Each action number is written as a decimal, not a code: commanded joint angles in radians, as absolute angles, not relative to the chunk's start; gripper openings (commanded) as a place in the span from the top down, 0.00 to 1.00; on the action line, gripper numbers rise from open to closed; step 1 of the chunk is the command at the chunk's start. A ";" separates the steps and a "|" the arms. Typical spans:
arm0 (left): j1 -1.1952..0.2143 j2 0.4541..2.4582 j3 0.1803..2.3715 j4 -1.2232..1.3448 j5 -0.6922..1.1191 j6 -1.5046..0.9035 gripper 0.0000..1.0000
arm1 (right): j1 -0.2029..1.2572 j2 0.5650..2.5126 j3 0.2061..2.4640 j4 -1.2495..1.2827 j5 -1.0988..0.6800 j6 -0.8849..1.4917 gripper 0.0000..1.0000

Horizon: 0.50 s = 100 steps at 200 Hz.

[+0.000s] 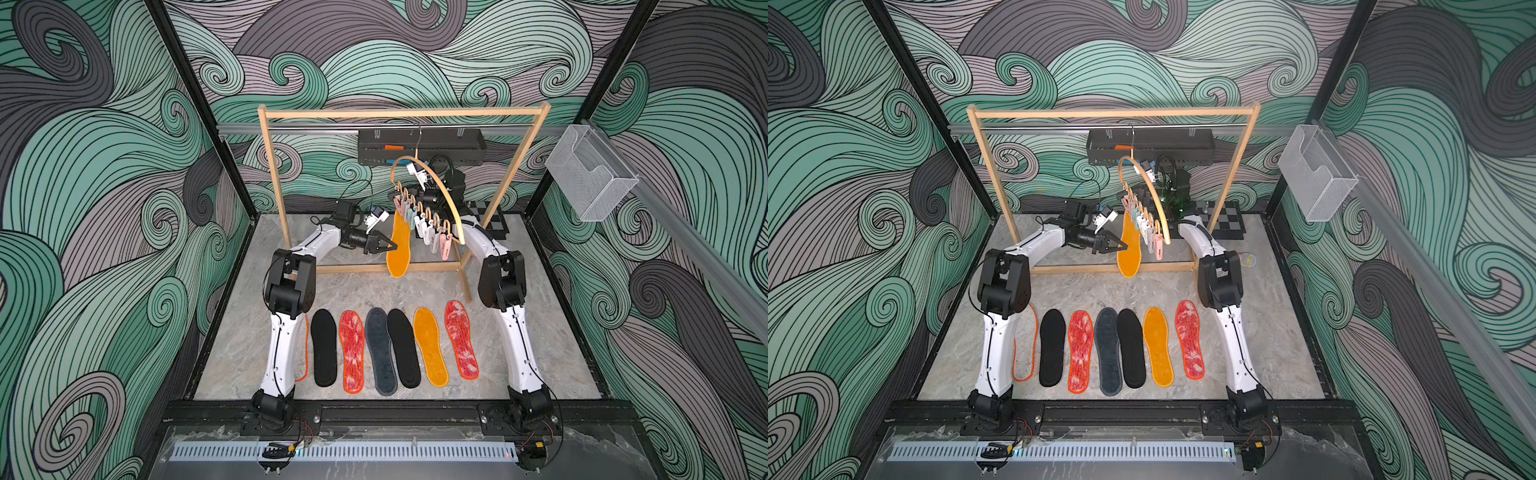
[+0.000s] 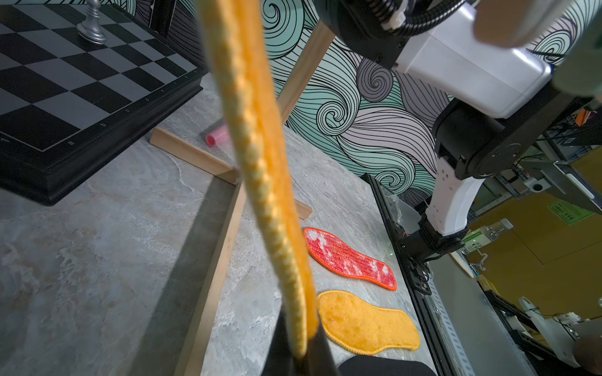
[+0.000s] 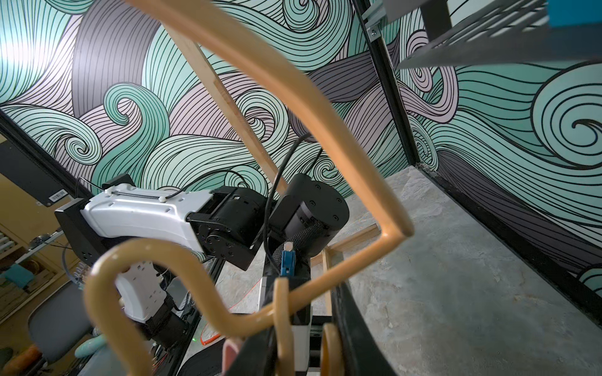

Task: Take the shoe insoles off the hanger
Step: Open the clamp at the hanger.

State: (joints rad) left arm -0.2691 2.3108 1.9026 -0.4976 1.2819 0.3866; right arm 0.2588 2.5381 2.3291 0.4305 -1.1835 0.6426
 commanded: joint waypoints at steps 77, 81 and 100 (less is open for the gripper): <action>-0.261 1.981 1.548 -0.359 1.098 0.199 1.00 | 0.261 2.567 2.345 0.419 -1.144 0.642 0.90; -0.261 1.961 1.531 -0.349 1.082 0.178 1.00 | 0.261 2.567 2.343 0.417 -1.143 0.641 0.90; -0.261 1.868 1.447 -0.284 0.979 0.050 1.00 | 0.257 2.569 2.327 0.414 -1.134 0.629 0.89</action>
State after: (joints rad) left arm -0.2684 1.9926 1.5055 -0.3786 1.0988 0.1898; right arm 0.2584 2.5381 2.3291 0.4301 -1.1561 0.6388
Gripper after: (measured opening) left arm 0.055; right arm 0.240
